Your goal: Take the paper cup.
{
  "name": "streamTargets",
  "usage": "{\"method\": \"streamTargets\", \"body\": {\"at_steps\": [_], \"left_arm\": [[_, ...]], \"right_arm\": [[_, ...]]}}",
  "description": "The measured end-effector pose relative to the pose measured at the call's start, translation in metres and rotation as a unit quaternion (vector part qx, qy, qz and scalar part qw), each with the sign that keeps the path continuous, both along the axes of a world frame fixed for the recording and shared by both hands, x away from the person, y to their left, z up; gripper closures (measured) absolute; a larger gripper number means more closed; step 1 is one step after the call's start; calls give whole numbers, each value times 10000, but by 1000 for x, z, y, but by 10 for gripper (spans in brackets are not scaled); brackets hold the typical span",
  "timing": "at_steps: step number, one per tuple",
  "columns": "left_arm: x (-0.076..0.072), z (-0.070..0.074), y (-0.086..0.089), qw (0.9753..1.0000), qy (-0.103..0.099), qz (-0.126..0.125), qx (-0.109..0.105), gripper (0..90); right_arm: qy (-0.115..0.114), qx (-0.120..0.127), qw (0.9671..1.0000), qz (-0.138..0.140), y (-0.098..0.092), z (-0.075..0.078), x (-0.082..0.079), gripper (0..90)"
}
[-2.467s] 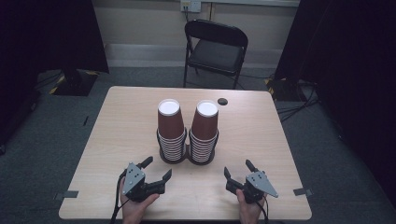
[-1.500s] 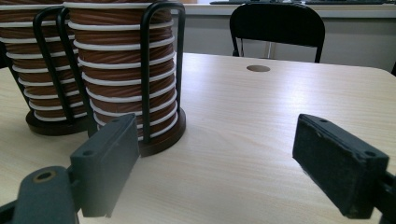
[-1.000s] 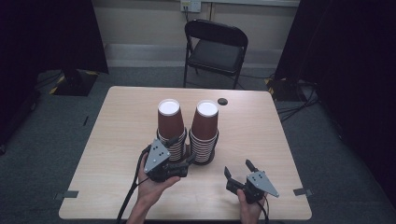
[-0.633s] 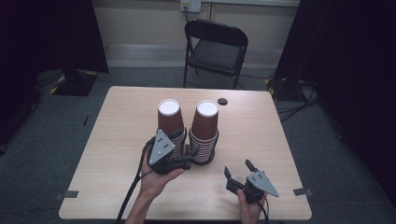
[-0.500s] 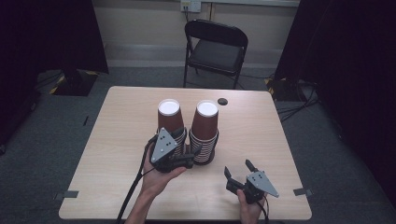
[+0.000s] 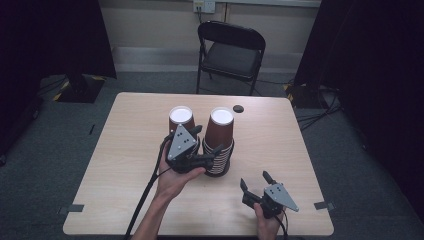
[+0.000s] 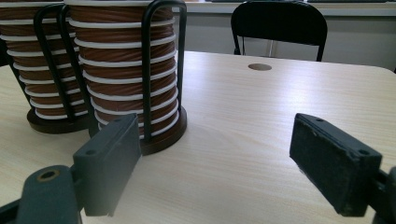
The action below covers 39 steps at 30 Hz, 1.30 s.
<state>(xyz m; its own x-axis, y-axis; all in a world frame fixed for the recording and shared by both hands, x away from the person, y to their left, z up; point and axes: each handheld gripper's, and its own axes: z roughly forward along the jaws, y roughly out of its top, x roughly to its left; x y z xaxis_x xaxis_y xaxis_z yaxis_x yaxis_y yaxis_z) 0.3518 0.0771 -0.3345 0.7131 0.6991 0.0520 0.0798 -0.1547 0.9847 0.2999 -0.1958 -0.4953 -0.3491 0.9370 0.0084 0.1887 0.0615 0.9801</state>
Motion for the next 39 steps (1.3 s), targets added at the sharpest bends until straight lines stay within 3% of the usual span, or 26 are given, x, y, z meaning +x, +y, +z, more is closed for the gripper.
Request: {"method": "streamTargets", "body": {"at_steps": [5,12,14,21,30,39], "left_arm": [[4,5,-4,10000,-38,-3,-51,157],[8,14,-11,9997,-204,88,66,158],[11,17,-14,9998,-167,89,27,157],[26,20,-24,9994,-80,253,214,157],[40,22,-32,9988,57,384,303,159],[51,19,-45,9966,154,522,626,159]], "right_arm": [[1,4,10000,9,0,0,0,155],[-10,9,10000,2,0,0,0,156],[-8,12,10000,16,0,0,0,156],[-9,18,10000,19,0,0,0,156],[-21,10,10000,34,0,0,0,158],[-21,-1,10000,48,0,0,0,165]]}}
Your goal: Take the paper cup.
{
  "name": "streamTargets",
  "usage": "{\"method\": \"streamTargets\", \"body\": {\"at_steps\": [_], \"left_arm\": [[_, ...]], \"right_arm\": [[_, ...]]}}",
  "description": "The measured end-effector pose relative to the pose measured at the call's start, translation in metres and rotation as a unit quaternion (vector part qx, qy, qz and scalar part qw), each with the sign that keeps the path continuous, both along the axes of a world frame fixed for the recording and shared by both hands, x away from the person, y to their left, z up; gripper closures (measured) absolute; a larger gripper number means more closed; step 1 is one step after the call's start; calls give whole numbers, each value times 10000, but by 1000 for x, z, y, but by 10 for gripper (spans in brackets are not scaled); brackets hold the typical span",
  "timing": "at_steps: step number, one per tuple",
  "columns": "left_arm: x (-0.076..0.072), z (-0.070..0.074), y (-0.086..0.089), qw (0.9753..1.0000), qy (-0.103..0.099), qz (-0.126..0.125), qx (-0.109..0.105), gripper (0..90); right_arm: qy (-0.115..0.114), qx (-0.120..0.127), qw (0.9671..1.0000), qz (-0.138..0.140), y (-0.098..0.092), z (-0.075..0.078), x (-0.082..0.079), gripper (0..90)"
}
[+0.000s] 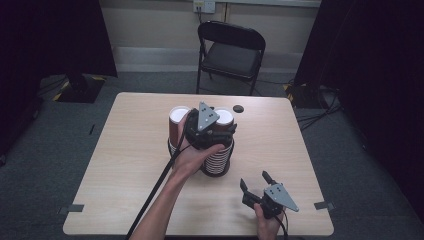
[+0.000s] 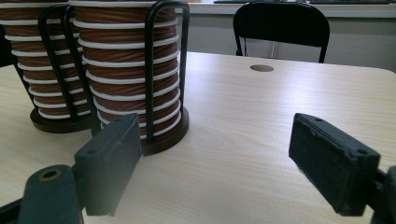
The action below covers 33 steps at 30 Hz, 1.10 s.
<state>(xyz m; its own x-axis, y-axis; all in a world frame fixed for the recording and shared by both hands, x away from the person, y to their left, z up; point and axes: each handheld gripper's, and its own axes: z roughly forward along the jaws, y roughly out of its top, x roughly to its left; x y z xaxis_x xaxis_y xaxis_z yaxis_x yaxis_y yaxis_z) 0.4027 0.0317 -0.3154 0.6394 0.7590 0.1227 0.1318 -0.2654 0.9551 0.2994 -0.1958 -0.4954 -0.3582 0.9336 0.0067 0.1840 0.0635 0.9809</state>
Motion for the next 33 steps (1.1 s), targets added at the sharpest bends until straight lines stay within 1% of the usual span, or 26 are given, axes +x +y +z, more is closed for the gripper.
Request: {"method": "streamTargets", "body": {"at_steps": [2,3,4,7,9,11,13,14,15,18,19,21,22,24,29,30,33], "left_arm": [[1,-1,-3,9998,-61,45,160,160],[2,-2,-3,9998,-57,42,163,167],[3,-2,-3,9999,-26,43,113,167],[6,-3,-4,9999,43,9,119,163],[10,-5,-4,9998,157,-1,88,174],[12,-8,-5,9997,221,8,138,187],[14,-10,-5,9995,300,-8,118,187],[15,-11,-5,9995,292,-5,139,189],[16,-12,-5,9993,338,-8,129,198],[17,-12,-5,9993,367,-21,88,200],[16,-12,-5,9993,344,-21,131,204],[16,-12,-5,9993,361,-14,69,208],[16,-12,-5,9993,364,-12,70,208],[16,-11,-5,9994,312,-33,121,209],[15,-9,-3,9997,256,-66,-8,211],[14,-8,-2,9997,242,-66,9,211],[12,-7,-2,9998,194,-42,-47,211]], "right_arm": [[3,-8,10000,25,0,0,0,166],[7,-7,10000,32,0,0,0,165],[10,-8,10000,39,0,0,0,165],[4,-8,10000,39,0,0,0,165],[7,-2,10000,25,0,0,0,166],[1,-1,10000,25,0,0,0,166],[-8,5,10000,26,0,0,0,165],[-3,6,10000,24,0,0,0,165],[-4,2,10000,24,0,0,0,165],[-9,6,10000,26,0,0,0,165],[-15,7,10000,31,0,0,0,166],[-16,4,10000,20,0,0,0,165],[-18,6,10000,25,0,0,0,165],[-24,6,10000,11,0,0,-1,165],[-18,10,10000,16,0,0,0,165],[-19,11,10000,17,0,0,0,165],[-21,11,10000,16,0,0,0,166]]}}
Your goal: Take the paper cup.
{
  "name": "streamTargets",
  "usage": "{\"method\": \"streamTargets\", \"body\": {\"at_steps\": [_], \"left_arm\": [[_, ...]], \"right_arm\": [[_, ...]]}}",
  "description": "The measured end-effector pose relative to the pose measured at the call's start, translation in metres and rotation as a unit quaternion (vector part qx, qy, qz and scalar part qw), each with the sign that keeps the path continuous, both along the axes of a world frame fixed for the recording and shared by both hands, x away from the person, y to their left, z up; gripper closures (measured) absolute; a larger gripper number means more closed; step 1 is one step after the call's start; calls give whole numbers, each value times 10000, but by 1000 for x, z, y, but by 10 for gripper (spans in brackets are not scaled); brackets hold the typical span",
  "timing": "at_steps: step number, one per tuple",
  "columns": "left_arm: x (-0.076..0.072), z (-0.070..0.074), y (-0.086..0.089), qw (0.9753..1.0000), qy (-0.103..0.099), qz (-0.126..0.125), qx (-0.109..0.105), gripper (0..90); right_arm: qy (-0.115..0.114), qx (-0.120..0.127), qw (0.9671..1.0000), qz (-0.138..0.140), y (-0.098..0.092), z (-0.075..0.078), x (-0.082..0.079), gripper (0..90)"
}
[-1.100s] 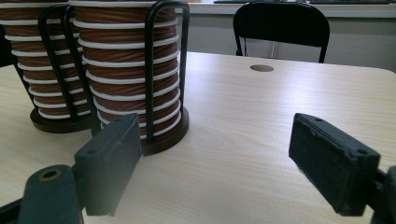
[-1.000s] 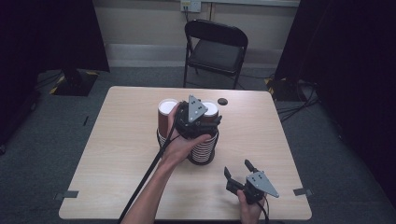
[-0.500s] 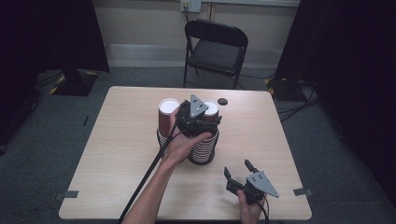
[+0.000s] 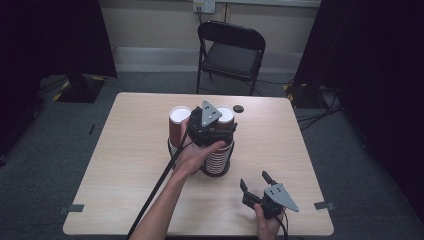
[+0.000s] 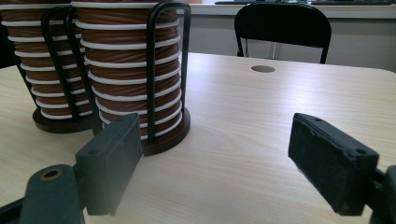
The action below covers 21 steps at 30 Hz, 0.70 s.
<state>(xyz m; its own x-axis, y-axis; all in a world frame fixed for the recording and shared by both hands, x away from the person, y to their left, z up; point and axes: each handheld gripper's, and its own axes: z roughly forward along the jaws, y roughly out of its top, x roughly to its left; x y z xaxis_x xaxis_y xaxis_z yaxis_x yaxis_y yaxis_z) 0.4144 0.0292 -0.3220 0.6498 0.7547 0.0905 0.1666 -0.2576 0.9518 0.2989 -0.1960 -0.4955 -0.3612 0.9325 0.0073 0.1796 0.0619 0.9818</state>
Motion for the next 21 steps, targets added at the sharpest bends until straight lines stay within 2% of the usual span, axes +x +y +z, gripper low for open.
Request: {"method": "streamTargets", "body": {"at_steps": [5,8,12,16,21], "left_arm": [[-3,4,1,9999,-149,41,-24,211],[-2,5,5,9998,-92,-18,-203,212],[-5,7,5,9992,-270,-4,-280,212],[-6,10,7,9984,-300,2,-484,213],[-8,13,11,9974,-360,5,-618,214]], "right_arm": [[-5,1,10000,0,0,0,0,166],[1,-6,10000,3,0,0,0,165],[10,-10,10000,26,0,0,0,165],[12,-3,10000,21,0,0,0,165],[19,-6,10000,24,0,0,0,166]]}}
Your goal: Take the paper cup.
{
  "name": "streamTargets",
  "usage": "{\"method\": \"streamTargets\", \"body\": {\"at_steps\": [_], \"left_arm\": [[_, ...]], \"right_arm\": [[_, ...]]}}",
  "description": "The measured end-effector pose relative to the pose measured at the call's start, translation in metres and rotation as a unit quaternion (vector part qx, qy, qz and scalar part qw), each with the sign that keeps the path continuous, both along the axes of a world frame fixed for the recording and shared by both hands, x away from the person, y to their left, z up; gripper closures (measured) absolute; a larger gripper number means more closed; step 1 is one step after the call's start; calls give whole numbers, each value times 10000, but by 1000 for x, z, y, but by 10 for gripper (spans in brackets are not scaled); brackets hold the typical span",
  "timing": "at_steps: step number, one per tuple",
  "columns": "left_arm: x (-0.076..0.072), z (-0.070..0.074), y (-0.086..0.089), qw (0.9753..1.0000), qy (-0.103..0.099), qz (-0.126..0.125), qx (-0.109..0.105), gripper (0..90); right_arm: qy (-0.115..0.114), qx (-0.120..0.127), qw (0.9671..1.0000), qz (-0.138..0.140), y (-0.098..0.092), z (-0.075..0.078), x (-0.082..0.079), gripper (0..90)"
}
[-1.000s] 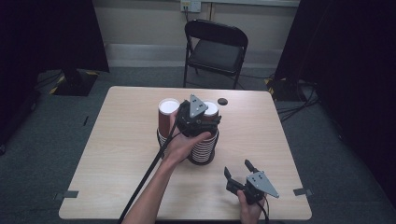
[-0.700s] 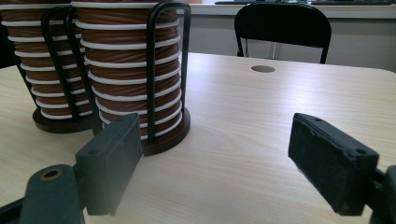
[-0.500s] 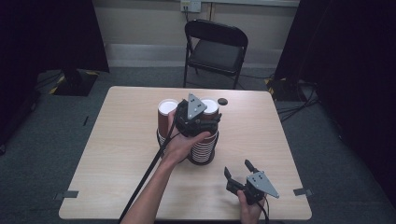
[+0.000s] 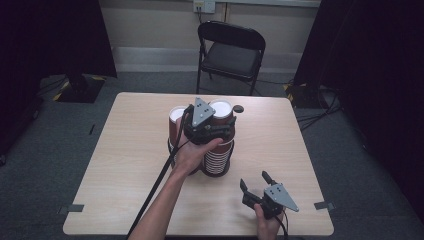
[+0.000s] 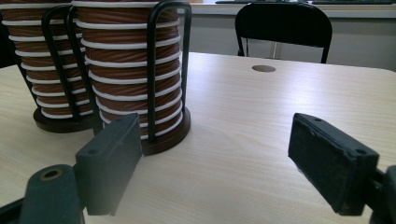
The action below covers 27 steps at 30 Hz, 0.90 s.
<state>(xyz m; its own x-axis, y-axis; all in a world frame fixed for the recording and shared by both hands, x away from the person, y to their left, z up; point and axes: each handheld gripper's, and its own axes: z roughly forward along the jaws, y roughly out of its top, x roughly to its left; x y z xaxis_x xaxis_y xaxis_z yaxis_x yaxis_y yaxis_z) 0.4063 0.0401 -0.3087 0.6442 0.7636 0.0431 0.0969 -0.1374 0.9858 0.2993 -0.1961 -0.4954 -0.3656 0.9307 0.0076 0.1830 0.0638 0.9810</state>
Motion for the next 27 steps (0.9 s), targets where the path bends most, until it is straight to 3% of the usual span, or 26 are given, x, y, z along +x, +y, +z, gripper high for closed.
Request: {"method": "streamTargets", "body": {"at_steps": [4,13,16,19,27], "left_arm": [[-2,3,2,9997,-225,15,-23,216],[-5,9,9,9990,-273,-53,-350,217],[-6,10,11,9989,-354,-14,-304,217],[-7,13,14,9979,-317,-57,-568,217],[-8,19,26,9960,-370,-47,-817,218]], "right_arm": [[3,1,10000,-2,0,0,0,165],[0,-2,10000,-7,0,0,0,166],[3,-8,10000,-7,0,0,0,165],[-4,2,10000,-3,0,0,0,165],[-1,15,10000,-5,0,0,0,166]]}}
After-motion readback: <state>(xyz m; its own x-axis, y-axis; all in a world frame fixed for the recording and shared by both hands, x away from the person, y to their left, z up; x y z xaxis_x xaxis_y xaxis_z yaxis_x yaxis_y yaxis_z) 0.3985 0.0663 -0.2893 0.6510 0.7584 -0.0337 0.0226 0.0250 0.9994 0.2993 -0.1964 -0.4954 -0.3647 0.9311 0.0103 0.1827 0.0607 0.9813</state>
